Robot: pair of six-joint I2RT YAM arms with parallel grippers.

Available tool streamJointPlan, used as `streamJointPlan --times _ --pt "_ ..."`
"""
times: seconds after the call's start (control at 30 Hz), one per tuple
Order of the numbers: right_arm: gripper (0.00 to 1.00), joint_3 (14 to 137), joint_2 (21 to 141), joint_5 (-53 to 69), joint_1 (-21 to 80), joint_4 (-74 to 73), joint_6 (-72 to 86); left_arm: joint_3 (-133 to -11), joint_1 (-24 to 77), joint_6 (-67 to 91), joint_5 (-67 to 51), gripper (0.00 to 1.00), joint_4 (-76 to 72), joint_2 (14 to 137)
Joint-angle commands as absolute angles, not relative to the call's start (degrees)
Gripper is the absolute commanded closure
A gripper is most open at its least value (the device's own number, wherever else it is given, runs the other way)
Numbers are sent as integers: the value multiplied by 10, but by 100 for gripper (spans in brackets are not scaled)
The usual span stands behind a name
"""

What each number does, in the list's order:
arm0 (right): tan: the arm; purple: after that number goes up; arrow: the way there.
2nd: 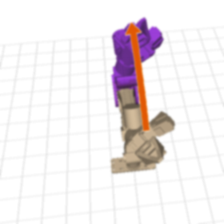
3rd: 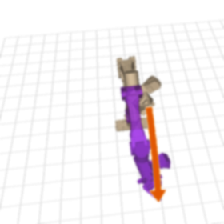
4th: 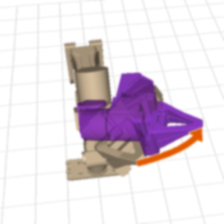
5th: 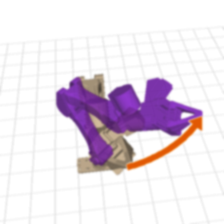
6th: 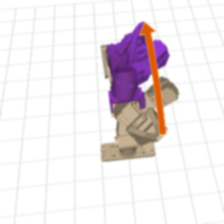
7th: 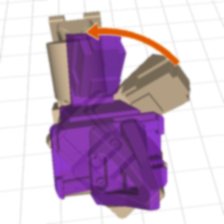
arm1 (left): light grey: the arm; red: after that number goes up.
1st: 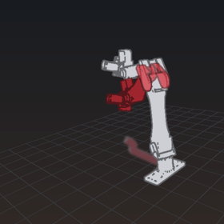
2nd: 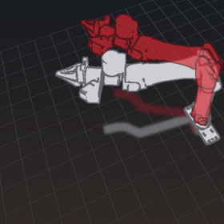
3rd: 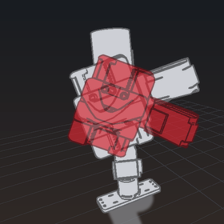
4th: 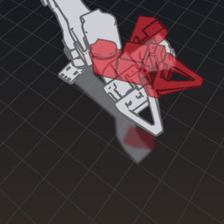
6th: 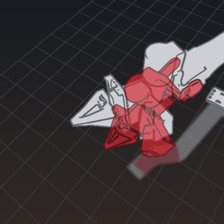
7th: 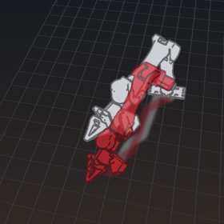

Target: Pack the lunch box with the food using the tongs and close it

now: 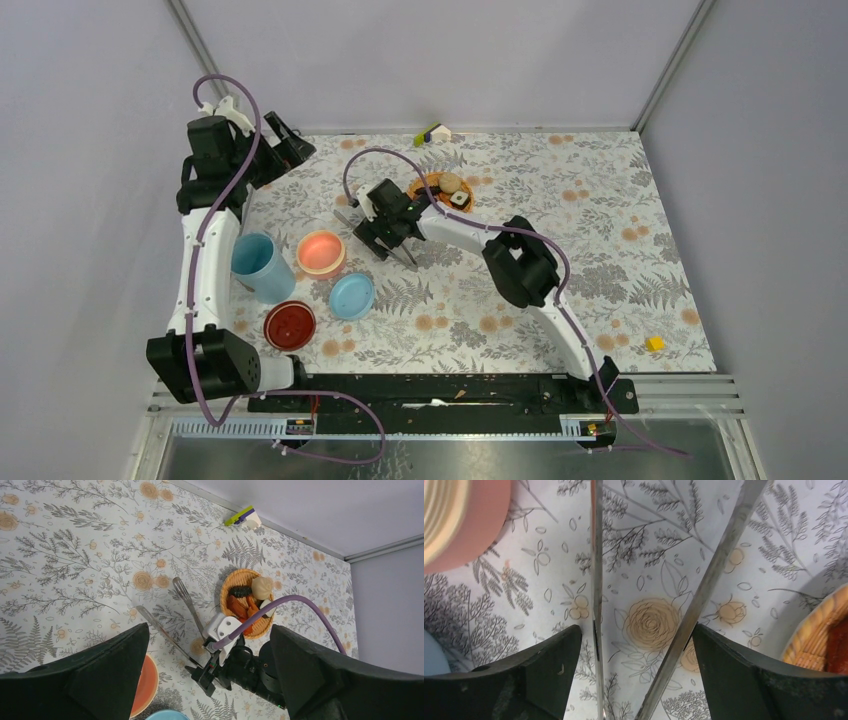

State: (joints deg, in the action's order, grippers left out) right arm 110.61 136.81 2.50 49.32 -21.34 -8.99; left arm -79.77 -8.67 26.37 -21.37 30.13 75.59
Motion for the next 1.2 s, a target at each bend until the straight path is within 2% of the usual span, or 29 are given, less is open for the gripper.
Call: streamJointPlan --times 0.0,0.47,0.97,1.07,1.17 --pt "13 1129 1402 -17 503 -192 -90 -796 -96 281 -247 1 266 752" --pt "21 1211 1481 -63 504 -291 -92 -793 -111 293 -258 1 262 757" --pt "18 1171 1488 -82 518 -318 -102 -782 -129 303 -279 1 258 759" --pt "26 1173 1481 -88 519 -319 -99 -780 -135 305 -283 1 258 760" --pt "23 1181 1474 -79 519 -327 -98 -777 -141 308 -291 1 258 761"
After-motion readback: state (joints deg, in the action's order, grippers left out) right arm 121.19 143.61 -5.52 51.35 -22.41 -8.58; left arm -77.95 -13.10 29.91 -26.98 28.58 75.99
